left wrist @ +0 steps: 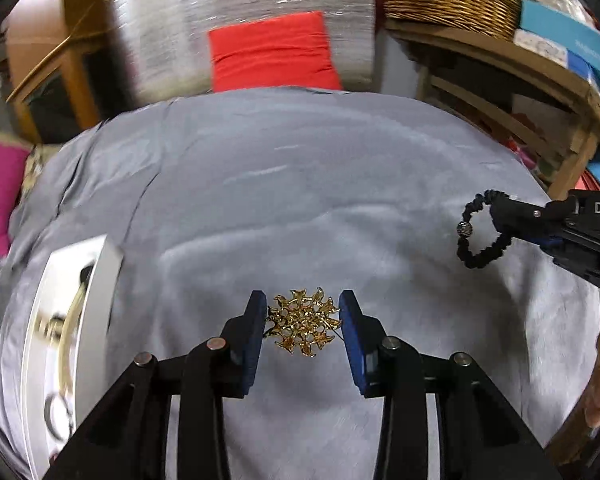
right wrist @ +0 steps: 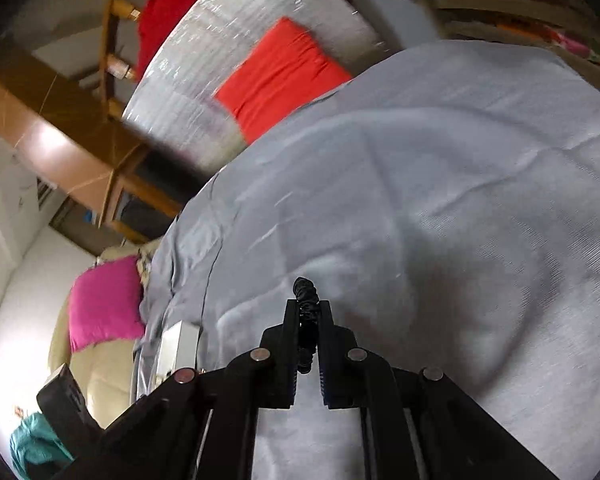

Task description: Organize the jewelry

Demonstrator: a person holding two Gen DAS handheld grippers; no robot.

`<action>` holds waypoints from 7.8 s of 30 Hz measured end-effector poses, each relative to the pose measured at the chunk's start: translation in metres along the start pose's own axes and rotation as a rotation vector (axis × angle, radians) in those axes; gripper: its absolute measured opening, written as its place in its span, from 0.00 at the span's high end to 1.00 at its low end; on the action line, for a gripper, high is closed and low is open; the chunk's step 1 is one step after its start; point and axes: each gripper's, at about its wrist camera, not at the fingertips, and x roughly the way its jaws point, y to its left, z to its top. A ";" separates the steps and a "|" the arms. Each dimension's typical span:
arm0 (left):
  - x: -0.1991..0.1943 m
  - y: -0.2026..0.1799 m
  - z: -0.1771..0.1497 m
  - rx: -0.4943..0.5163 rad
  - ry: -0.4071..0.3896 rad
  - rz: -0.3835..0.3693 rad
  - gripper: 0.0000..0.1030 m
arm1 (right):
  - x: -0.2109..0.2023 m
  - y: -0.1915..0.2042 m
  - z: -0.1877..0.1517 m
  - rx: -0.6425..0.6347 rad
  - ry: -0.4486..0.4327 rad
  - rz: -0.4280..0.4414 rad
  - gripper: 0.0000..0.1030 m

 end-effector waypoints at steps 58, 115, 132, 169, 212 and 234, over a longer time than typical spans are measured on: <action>-0.069 0.267 -0.082 -0.354 -0.015 0.132 0.62 | 0.103 0.148 -0.109 -0.246 0.110 0.085 0.91; 0.013 0.250 -0.100 -0.411 0.278 -0.054 0.62 | 0.339 0.317 -0.133 -0.518 0.480 0.085 0.91; 0.009 0.253 -0.099 -0.398 0.283 -0.074 0.48 | 0.315 0.323 -0.132 -0.566 0.422 -0.007 0.37; -0.101 0.210 -0.104 -0.261 -0.046 0.373 0.33 | 0.063 0.256 -0.164 -0.681 0.228 -0.045 0.47; -0.338 0.165 -0.156 -0.229 -0.264 0.692 0.05 | -0.150 0.282 -0.274 -0.771 -0.035 0.000 0.33; -0.377 0.177 -0.188 -0.265 -0.255 0.768 0.04 | -0.169 0.298 -0.312 -0.797 -0.015 0.037 0.31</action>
